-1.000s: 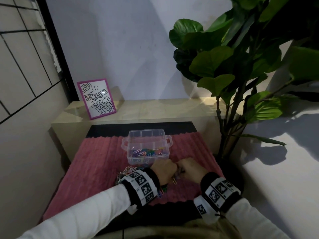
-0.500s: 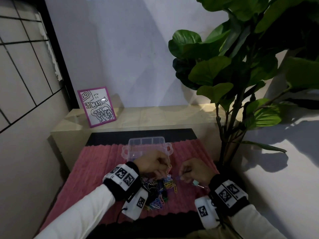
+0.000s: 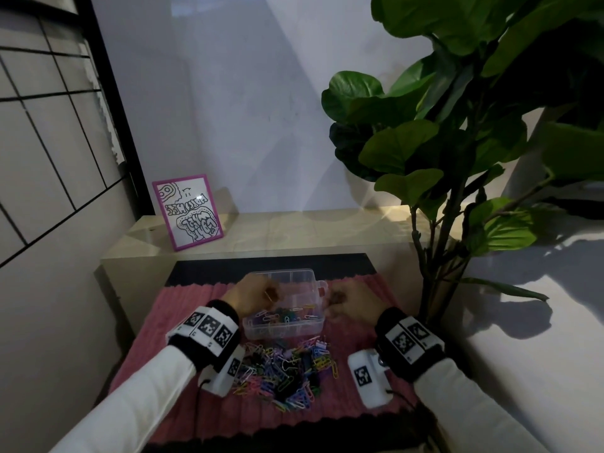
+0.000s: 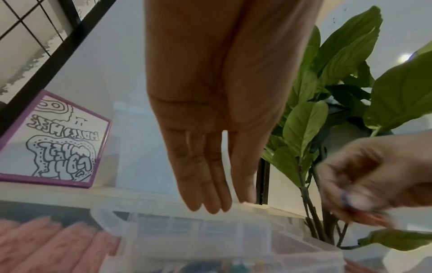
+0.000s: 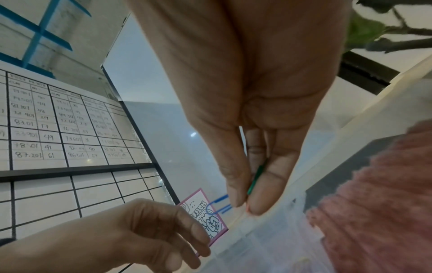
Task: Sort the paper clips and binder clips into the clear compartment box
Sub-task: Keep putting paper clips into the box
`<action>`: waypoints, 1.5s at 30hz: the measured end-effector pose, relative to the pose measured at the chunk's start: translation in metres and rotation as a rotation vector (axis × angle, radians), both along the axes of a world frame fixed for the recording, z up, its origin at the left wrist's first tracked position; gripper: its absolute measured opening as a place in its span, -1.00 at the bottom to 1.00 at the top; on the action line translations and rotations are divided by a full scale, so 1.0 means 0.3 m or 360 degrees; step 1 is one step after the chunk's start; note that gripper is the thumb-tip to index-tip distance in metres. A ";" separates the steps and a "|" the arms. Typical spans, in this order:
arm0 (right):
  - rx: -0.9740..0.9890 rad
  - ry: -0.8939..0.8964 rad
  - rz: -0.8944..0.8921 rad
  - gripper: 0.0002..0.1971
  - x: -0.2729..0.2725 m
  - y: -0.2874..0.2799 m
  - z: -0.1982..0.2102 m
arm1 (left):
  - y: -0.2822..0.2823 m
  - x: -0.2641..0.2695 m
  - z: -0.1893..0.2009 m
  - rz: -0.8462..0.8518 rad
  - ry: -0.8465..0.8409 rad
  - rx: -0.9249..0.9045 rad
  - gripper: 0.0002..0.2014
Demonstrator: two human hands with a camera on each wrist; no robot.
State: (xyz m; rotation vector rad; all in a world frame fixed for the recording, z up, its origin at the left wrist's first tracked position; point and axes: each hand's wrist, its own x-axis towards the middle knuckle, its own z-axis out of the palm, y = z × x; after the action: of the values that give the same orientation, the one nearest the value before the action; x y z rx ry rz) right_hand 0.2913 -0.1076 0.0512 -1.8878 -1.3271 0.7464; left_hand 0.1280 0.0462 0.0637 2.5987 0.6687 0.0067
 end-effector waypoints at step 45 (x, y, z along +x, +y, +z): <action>-0.0467 -0.0567 0.0288 -0.50 -0.126 -0.122 -0.171 | -0.093 0.054 -0.023 -0.0278 -0.0268 -0.0695 -0.88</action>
State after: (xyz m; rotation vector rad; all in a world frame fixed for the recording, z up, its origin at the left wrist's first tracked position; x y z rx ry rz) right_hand 0.2536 -0.1443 -0.0002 -2.2308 -1.7028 0.7511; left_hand 0.1443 0.0182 0.0567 2.1954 0.3357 0.0220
